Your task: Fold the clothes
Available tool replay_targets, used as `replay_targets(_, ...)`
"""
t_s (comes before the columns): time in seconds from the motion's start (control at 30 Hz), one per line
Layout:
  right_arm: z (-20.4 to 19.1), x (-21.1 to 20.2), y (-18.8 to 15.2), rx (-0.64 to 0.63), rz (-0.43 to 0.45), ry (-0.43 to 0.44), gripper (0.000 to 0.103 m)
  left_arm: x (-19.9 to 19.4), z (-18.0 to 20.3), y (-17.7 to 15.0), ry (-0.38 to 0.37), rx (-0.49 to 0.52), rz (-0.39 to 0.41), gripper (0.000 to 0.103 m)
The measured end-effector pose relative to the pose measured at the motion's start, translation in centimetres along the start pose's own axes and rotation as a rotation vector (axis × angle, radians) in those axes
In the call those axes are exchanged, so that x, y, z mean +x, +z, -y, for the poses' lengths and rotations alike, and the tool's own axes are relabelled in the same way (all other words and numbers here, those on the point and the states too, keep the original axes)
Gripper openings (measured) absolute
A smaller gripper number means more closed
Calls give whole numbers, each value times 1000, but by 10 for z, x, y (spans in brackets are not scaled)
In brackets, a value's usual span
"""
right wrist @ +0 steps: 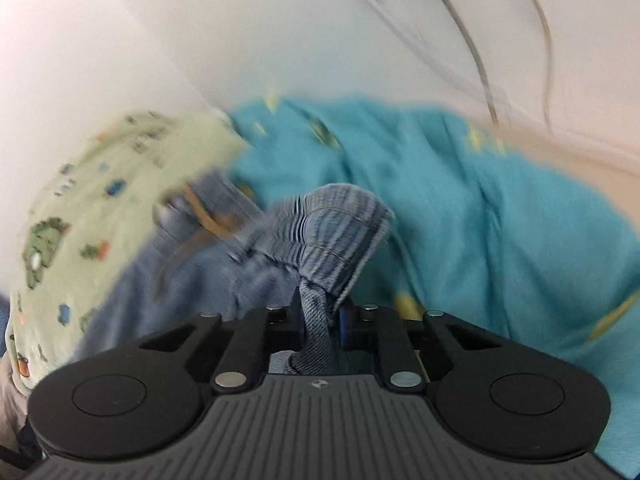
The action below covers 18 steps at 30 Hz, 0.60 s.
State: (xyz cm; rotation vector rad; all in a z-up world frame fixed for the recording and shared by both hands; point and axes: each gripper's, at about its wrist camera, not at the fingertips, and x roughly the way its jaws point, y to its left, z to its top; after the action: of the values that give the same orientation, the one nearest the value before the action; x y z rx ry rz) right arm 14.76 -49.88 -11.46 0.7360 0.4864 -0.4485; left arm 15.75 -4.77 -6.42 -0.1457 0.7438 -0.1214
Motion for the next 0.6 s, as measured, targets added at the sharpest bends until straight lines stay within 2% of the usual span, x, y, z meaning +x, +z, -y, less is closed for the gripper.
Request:
replay_targets(0.1, -22, -35, 9, -26, 110, 90, 13, -4, -11, 2, -43, -57, -10, 59)
replay_targets(0.17, -28, -57, 13, -33, 179, 122, 13, -9, -19, 5, -43, -96, 11, 59)
replay_targets(0.27, -20, -72, 18, -47, 229, 82, 12, -14, -31, 10, -21, -137, 33, 59)
replay_targets(0.33, -5, -63, 22, -37, 203, 5, 12, -14, -39, 13, -16, -161, 29, 59)
replay_targets(0.47, 43, -28, 18, 54, 38, -127, 11, -13, -56, 19, 2, -224, 27, 59)
replay_targets(0.53, 60, -15, 12, 79, -31, -157, 11, -12, -65, 20, -4, -270, 18, 59)
replay_targets(0.6, 65, -11, 7, 82, -65, -153, 13, -12, -72, 20, -16, -305, 1, 59)
